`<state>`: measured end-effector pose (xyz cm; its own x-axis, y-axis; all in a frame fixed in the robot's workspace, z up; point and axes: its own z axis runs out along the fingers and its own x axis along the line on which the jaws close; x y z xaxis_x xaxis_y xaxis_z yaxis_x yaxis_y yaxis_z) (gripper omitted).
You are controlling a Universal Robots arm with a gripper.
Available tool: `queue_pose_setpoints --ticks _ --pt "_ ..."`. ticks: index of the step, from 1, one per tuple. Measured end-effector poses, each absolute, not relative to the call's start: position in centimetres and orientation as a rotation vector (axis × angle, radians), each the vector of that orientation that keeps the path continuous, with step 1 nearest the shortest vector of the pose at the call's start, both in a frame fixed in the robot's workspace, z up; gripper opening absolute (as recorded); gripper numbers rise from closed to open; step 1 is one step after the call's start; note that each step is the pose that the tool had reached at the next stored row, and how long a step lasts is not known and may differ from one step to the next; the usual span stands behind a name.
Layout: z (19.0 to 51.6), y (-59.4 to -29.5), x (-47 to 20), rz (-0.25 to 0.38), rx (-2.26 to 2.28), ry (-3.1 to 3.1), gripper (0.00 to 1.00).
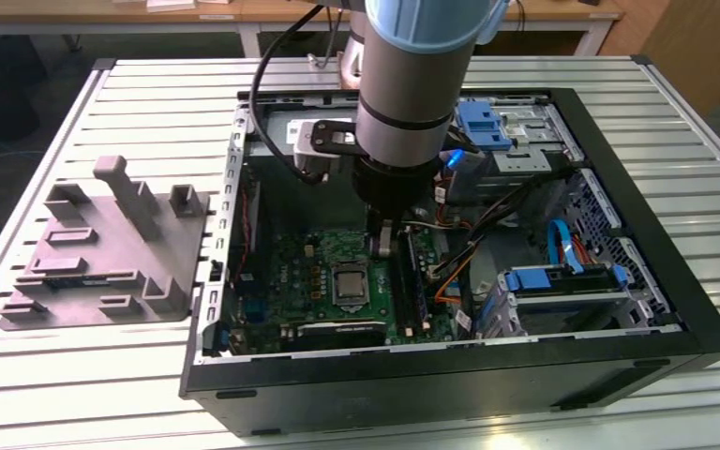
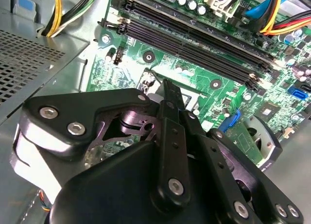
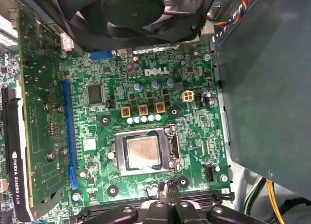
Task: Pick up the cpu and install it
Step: 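Install the first cpu locking lever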
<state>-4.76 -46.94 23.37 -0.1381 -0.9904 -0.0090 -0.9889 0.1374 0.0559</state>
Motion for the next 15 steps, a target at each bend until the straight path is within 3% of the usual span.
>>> queue_pose_setpoints --ticks 15 --pt "22.80 -47.44 -4.76 -0.065 2.110 -2.277 0.11"
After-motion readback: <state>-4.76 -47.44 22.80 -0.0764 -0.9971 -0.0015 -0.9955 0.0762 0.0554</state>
